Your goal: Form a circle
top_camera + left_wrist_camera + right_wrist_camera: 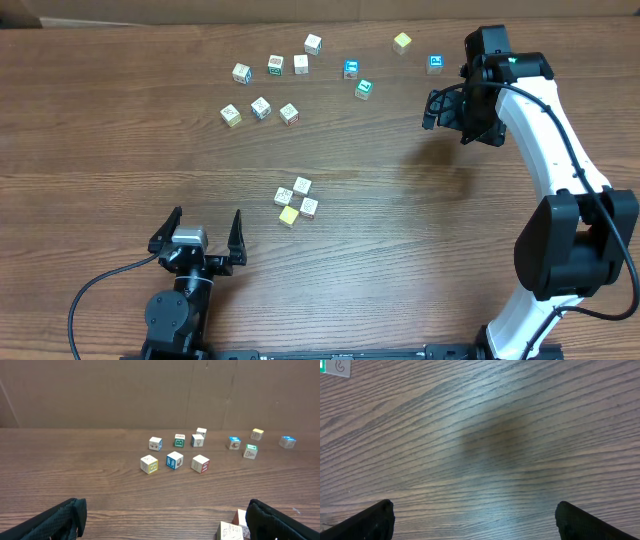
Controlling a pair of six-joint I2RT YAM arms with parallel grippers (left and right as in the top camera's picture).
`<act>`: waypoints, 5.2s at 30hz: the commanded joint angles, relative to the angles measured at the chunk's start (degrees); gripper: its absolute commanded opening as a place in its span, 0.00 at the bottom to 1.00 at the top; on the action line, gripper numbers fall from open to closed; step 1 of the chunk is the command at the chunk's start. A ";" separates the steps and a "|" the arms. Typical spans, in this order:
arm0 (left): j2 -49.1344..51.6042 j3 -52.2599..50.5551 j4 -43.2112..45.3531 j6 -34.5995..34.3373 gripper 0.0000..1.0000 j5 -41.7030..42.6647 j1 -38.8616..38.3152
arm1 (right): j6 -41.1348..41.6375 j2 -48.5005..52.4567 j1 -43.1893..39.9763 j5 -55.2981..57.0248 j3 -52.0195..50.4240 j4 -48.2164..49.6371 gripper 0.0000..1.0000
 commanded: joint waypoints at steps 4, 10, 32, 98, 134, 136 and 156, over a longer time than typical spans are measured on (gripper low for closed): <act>-0.66 -0.20 0.02 1.51 1.00 0.28 0.22 | 0.24 -1.11 -0.26 0.07 0.61 0.13 1.00; -0.66 -0.20 0.02 1.51 1.00 0.28 0.22 | 0.24 -1.11 -0.26 0.07 0.61 0.13 1.00; -0.66 -0.20 0.02 1.51 1.00 0.28 0.22 | 0.04 -1.84 -0.55 1.14 0.61 0.87 1.00; -0.66 -0.20 0.02 1.51 1.00 0.31 0.22 | 0.26 -38.58 -0.79 -3.17 -75.49 66.99 1.00; -0.66 -0.20 0.02 1.51 0.99 0.28 0.22 | 0.24 -65.94 -0.79 -4.63 -96.43 80.02 1.00; -0.66 -0.20 0.02 1.51 1.00 0.28 0.22 | 0.26 -67.23 -0.79 -4.63 -96.43 78.42 1.00; -0.66 -0.20 0.02 1.51 1.00 0.28 0.22 | -11.50 -92.83 -0.74 -6.88 -96.41 63.06 1.00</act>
